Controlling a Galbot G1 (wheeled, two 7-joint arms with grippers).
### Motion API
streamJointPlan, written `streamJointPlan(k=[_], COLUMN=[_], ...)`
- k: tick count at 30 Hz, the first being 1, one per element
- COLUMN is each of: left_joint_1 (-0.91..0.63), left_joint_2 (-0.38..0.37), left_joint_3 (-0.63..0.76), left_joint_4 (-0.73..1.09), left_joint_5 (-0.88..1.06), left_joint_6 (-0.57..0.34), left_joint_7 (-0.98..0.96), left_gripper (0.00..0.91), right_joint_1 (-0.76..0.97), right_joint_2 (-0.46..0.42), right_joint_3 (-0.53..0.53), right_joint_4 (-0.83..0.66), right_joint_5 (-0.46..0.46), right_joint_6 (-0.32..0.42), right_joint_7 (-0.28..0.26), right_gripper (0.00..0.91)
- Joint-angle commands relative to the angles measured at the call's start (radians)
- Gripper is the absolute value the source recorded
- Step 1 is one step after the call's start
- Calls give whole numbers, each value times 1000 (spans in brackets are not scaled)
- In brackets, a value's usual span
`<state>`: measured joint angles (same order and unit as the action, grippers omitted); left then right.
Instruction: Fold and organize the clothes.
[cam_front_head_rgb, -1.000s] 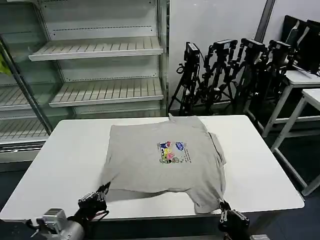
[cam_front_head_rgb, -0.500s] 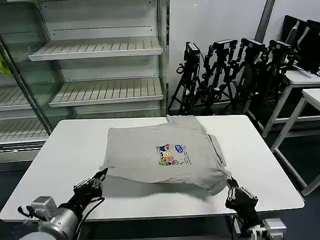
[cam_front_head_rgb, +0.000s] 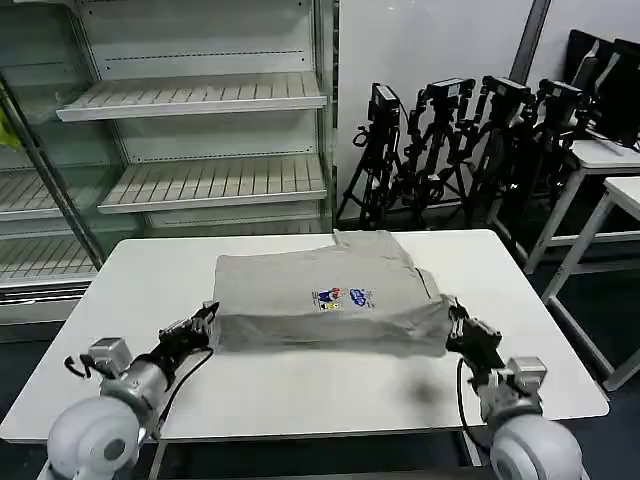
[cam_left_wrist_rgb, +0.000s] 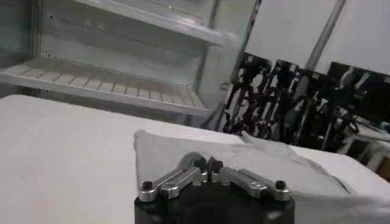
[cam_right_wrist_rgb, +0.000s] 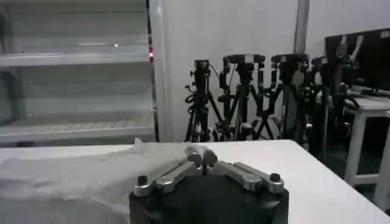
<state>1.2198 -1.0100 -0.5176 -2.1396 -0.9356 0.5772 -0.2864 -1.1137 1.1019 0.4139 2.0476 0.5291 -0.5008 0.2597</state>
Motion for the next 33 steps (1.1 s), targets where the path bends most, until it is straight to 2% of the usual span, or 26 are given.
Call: streamJointPlan(k=[1,3,4,5,9,10,11,12,16,21,27,33], left_joint_1=[-167,-182,-188,-194,-201,-200,-197,-194,-177,-119,17,57], left_joint_2=[-3,-14,-19,-24,-38,-42,-46,-48,-56,-59,-55,-79], left_joint_3=[128,144,149,156,175,180,181,182,182,138,78,81], left_joint_4=[192,218,228,237,259,265,268,270,275,229,122,135], left_joint_5=[93,120,130,141,173,184,187,188,197,196,181,178], left_joint_6=[0,0,0,0,0,0,0,0,1,0,0,0], left_joint_7=[7,8,6,6,5,2,0,-3,-8,-8,-8,-10], left_gripper=[20,20,20,20,50,262,836,907,907,907,907,907], right_joint_1=[243,269,277,288,307,308,306,303,293,230,34,-56], right_joint_2=[-28,-13,-1,7,41,49,59,67,86,85,65,73], right_joint_3=[-101,-125,-135,-143,-185,-193,-202,-208,-211,-182,-102,-75], right_joint_4=[-215,-255,-272,-291,-355,-365,-374,-381,-390,-313,-162,-151], right_joint_5=[24,5,-10,-19,-82,-97,-118,-130,-155,-180,-208,-226], right_joint_6=[-27,-31,-33,-34,-43,-46,-45,-44,-39,-5,13,9], right_joint_7=[2,-1,-4,-7,-16,-19,-20,-21,-17,-21,-29,-29], right_gripper=[0,10,413,907,907,907,907,907,907,907,907,907])
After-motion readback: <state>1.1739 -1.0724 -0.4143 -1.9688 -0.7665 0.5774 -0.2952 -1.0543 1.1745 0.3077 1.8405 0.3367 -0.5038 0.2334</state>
